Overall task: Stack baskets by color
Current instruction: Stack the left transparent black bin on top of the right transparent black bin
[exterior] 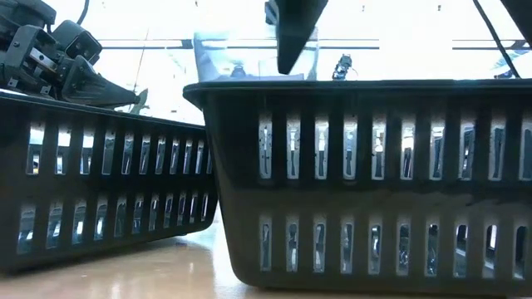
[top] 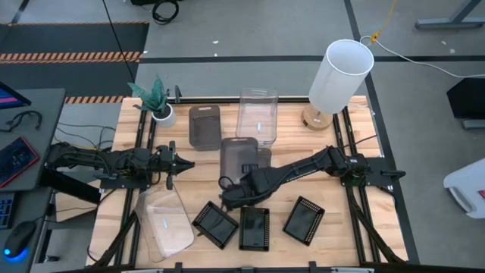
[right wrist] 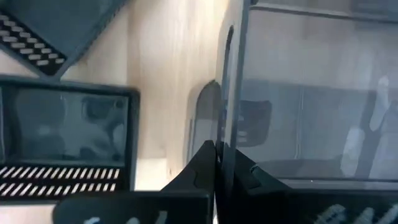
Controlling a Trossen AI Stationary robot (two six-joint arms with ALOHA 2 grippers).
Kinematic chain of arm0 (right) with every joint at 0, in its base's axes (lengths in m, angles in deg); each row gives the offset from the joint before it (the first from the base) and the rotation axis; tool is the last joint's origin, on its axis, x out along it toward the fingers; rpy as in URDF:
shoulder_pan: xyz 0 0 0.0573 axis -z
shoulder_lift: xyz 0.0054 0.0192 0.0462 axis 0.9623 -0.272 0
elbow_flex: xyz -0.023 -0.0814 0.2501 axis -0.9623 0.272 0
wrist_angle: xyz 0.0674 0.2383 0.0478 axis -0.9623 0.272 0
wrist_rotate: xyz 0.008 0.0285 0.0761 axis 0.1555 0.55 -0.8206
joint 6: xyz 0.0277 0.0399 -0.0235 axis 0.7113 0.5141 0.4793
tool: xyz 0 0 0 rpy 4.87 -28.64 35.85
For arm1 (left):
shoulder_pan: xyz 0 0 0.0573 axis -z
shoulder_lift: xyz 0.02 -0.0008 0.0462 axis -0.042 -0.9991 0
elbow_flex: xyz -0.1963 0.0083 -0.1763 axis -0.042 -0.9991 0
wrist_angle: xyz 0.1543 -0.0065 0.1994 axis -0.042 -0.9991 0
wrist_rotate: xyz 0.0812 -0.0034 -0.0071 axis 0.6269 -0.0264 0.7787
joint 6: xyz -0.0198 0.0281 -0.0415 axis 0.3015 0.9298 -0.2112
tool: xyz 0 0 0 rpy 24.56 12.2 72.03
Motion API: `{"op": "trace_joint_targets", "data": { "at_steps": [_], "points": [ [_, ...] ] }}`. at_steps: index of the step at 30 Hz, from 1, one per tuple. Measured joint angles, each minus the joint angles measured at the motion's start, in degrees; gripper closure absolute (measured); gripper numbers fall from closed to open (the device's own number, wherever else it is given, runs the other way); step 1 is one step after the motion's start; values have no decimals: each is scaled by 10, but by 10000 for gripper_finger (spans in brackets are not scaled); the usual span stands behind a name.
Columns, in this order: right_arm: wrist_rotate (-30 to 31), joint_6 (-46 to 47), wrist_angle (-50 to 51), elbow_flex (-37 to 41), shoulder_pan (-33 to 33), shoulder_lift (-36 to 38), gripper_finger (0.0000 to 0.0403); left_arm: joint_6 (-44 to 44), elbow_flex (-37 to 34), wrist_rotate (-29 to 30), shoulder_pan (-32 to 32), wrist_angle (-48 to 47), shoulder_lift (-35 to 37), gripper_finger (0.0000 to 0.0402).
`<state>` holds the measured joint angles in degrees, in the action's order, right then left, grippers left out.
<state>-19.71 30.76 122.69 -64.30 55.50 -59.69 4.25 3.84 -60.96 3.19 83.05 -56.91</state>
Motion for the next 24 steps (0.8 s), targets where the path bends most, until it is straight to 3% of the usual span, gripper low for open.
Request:
{"op": "trace_joint_targets", "data": {
  "at_steps": [9, 24],
  "points": [
    [24, 61, 51, 1, -27, 10, 392, 0, 0, 0, 0, 0, 0, 374],
    [33, 61, 50, 1, -39, 13, 392, 0, 0, 0, 0, 2, 0, 367]
  ]
}}
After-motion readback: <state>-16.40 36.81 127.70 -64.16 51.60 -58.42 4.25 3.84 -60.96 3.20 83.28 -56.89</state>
